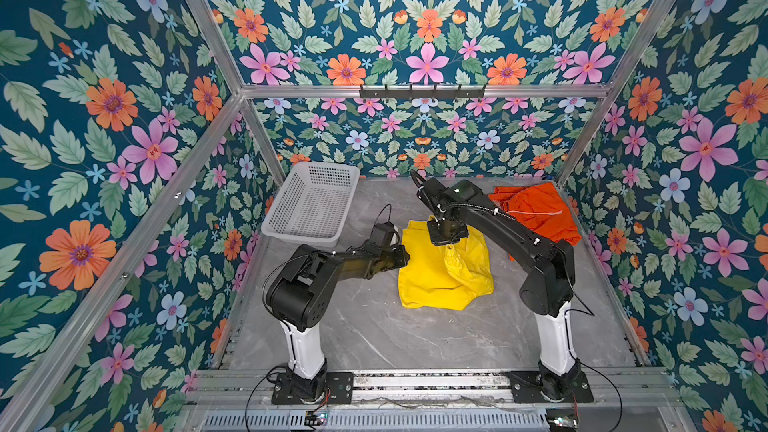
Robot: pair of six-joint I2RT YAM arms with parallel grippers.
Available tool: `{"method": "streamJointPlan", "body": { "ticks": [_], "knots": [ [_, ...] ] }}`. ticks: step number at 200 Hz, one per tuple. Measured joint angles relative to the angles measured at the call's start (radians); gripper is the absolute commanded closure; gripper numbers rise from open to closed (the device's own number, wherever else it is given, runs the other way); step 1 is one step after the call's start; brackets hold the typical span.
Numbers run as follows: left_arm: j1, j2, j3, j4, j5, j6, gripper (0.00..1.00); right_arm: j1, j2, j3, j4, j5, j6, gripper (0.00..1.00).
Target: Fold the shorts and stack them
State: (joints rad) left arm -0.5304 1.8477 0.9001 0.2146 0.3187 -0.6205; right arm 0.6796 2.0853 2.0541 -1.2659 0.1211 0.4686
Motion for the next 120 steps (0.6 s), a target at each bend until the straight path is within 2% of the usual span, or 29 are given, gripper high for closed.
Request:
{"method": "streamJointPlan", "body": {
  "ticks": [26, 41, 53, 76, 99, 120],
  "knots": [
    [0.000, -0.001, -0.002, 0.004, -0.002, -0.001, 0.78, 0.000, 0.017, -0.051, 0.076, -0.077, 0.019, 0.86],
    [0.000, -0.004, -0.004, 0.004, -0.006, -0.001, 0.74, 0.000, 0.027, -0.090, 0.130, -0.127, 0.033, 0.84],
    [0.000, -0.013, -0.008, 0.000, -0.008, -0.002, 0.70, 0.000, 0.041, -0.116, 0.178, -0.173, 0.048, 0.76],
    [0.002, -0.048, -0.018, -0.032, -0.035, -0.005, 0.57, 0.001, 0.066, -0.156, 0.279, -0.266, 0.060, 0.52],
    [0.018, -0.124, -0.037, -0.075, -0.058, -0.014, 0.44, 0.002, 0.053, -0.185, 0.372, -0.341, 0.062, 0.45],
    [0.035, -0.229, -0.059, -0.114, -0.096, -0.035, 0.37, -0.004, -0.024, -0.221, 0.420, -0.374, 0.060, 0.41]
  ]
}}
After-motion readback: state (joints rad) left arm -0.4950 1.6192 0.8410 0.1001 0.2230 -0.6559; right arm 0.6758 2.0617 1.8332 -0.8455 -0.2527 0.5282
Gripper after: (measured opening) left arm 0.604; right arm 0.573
